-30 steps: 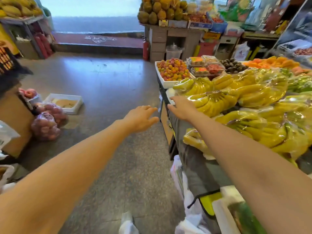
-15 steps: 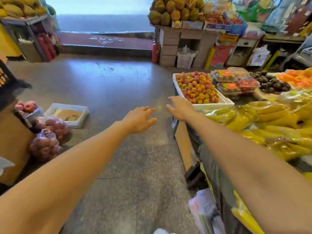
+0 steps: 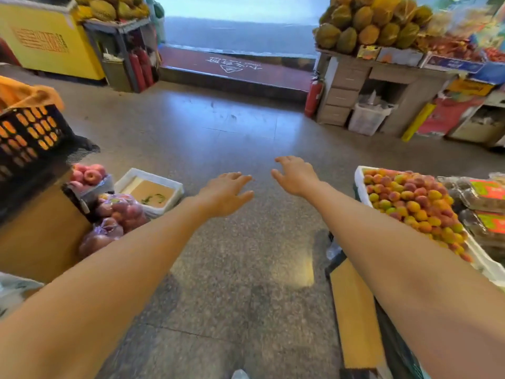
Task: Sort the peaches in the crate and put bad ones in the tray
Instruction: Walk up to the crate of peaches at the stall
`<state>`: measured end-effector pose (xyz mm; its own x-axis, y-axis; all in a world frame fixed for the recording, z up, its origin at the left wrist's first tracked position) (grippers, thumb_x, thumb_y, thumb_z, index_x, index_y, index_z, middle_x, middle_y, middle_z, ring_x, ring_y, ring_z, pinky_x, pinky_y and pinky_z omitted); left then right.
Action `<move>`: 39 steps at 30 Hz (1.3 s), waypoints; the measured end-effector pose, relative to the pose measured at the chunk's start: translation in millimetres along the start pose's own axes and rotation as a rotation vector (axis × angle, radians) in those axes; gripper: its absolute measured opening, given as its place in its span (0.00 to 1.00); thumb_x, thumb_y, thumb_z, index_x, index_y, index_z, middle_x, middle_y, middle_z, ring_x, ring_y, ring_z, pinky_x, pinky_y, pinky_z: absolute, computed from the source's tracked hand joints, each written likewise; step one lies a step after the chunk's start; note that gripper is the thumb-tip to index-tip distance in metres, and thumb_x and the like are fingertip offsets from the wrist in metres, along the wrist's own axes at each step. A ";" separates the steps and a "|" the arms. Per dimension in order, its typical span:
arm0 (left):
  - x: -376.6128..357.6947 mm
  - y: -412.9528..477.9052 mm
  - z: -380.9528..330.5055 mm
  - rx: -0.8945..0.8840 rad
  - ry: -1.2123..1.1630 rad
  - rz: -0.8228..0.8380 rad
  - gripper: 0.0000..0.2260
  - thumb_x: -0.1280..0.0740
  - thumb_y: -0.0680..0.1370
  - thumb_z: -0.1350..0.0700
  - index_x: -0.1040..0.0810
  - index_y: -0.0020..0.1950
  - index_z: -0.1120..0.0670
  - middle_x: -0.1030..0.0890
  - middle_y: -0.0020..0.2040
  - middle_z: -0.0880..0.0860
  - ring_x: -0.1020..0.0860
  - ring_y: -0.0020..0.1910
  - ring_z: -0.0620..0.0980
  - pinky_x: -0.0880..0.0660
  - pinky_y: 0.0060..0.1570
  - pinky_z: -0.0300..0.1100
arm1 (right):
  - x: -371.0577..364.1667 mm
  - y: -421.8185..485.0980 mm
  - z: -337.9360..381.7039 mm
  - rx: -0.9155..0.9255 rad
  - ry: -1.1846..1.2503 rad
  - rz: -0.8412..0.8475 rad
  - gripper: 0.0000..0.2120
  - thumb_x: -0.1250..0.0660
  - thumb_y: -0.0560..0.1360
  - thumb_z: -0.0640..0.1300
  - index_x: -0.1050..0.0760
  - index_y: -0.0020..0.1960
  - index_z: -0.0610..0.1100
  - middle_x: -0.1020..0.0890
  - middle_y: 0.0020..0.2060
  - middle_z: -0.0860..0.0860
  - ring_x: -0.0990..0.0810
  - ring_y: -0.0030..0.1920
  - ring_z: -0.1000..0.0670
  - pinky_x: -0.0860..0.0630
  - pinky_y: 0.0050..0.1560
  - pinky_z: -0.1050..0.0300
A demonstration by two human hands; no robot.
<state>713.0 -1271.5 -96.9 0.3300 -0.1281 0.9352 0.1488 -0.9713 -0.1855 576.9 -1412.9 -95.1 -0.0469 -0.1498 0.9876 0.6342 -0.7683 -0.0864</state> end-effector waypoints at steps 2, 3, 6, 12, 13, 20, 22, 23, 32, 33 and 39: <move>13.7 20.1 24.3 0.020 -0.008 -0.014 0.26 0.45 0.82 0.43 0.45 0.78 0.49 0.43 0.78 0.52 0.44 0.76 0.52 0.43 0.72 0.49 | 4.9 36.4 14.2 0.030 -0.001 0.007 0.25 0.45 0.82 0.54 0.39 0.75 0.45 0.32 0.72 0.43 0.33 0.71 0.41 0.35 0.67 0.46; 23.3 33.3 42.0 0.036 -0.009 -0.025 0.26 0.45 0.82 0.43 0.45 0.78 0.49 0.43 0.78 0.52 0.44 0.76 0.52 0.43 0.72 0.49 | 6.7 61.3 25.8 0.053 0.000 0.006 0.25 0.45 0.82 0.54 0.39 0.75 0.45 0.32 0.72 0.43 0.33 0.71 0.41 0.35 0.67 0.46; 46.1 71.6 95.2 0.077 -0.021 -0.053 0.26 0.45 0.82 0.43 0.45 0.78 0.50 0.43 0.78 0.53 0.43 0.76 0.53 0.44 0.72 0.48 | 5.3 130.0 59.3 0.111 0.008 0.015 0.25 0.45 0.82 0.54 0.38 0.75 0.45 0.31 0.71 0.43 0.32 0.69 0.41 0.33 0.66 0.46; 84.9 144.6 206.6 0.098 0.008 -0.081 0.26 0.45 0.82 0.43 0.44 0.78 0.50 0.42 0.78 0.54 0.43 0.76 0.53 0.43 0.73 0.48 | -4.9 257.7 130.2 0.165 -0.002 0.016 0.24 0.45 0.82 0.54 0.39 0.75 0.45 0.32 0.72 0.43 0.32 0.70 0.41 0.33 0.66 0.46; 92.7 155.8 227.3 0.101 0.008 -0.076 0.26 0.45 0.82 0.43 0.44 0.78 0.51 0.42 0.78 0.54 0.43 0.76 0.53 0.43 0.73 0.48 | -5.9 279.5 143.7 0.166 -0.004 0.019 0.24 0.45 0.82 0.53 0.39 0.75 0.45 0.32 0.72 0.43 0.32 0.70 0.41 0.34 0.66 0.46; 155.7 217.1 371.1 0.164 0.021 -0.098 0.26 0.44 0.81 0.44 0.42 0.77 0.52 0.41 0.77 0.55 0.42 0.76 0.52 0.42 0.73 0.49 | -1.7 416.0 249.2 0.227 0.038 0.015 0.24 0.45 0.82 0.53 0.38 0.75 0.45 0.31 0.71 0.44 0.32 0.70 0.42 0.34 0.68 0.44; 172.4 226.8 405.2 0.195 0.025 -0.105 0.26 0.44 0.82 0.44 0.42 0.77 0.52 0.41 0.77 0.55 0.42 0.76 0.53 0.42 0.73 0.49 | -1.6 450.0 278.9 0.268 0.041 0.015 0.23 0.45 0.82 0.53 0.38 0.75 0.45 0.32 0.71 0.44 0.33 0.70 0.42 0.35 0.68 0.45; 180.2 231.0 421.7 0.211 0.024 -0.113 0.26 0.44 0.82 0.44 0.42 0.77 0.52 0.41 0.77 0.55 0.42 0.76 0.53 0.42 0.73 0.49 | -1.7 467.0 293.4 0.286 0.040 0.015 0.23 0.45 0.82 0.53 0.38 0.75 0.45 0.31 0.71 0.43 0.33 0.70 0.42 0.35 0.68 0.46; 227.5 261.8 580.8 0.414 0.022 -0.205 0.26 0.45 0.82 0.45 0.42 0.77 0.53 0.42 0.77 0.57 0.44 0.76 0.55 0.44 0.74 0.49 | -15.7 610.6 431.2 0.534 0.062 0.037 0.23 0.45 0.82 0.52 0.37 0.74 0.44 0.29 0.69 0.43 0.32 0.69 0.41 0.35 0.67 0.45; 231.3 262.2 597.8 0.453 0.020 -0.221 0.26 0.45 0.82 0.45 0.42 0.77 0.53 0.42 0.78 0.57 0.44 0.76 0.55 0.45 0.74 0.49 | -18.4 623.7 448.4 0.565 0.064 0.047 0.23 0.45 0.82 0.52 0.37 0.74 0.44 0.30 0.69 0.43 0.32 0.69 0.41 0.35 0.67 0.45; 246.2 230.6 683.5 0.715 0.044 -0.247 0.26 0.45 0.82 0.45 0.44 0.77 0.54 0.44 0.78 0.59 0.46 0.77 0.57 0.47 0.74 0.49 | -37.4 671.2 564.7 0.795 0.103 0.111 0.23 0.44 0.82 0.52 0.36 0.74 0.43 0.30 0.70 0.42 0.33 0.70 0.41 0.35 0.69 0.44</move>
<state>1465.8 -1390.1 -115.6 0.1734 0.0545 0.9834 0.7867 -0.6083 -0.1050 1440.2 -1571.5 -116.0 0.0019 -0.2853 0.9584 0.9966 -0.0789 -0.0254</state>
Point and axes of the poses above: each hand's wrist, its own y-axis towards the middle knuckle, its own x-axis out of the back of the hand, z = x × y, the point moved 1 cm from there along y, towards the middle knuckle
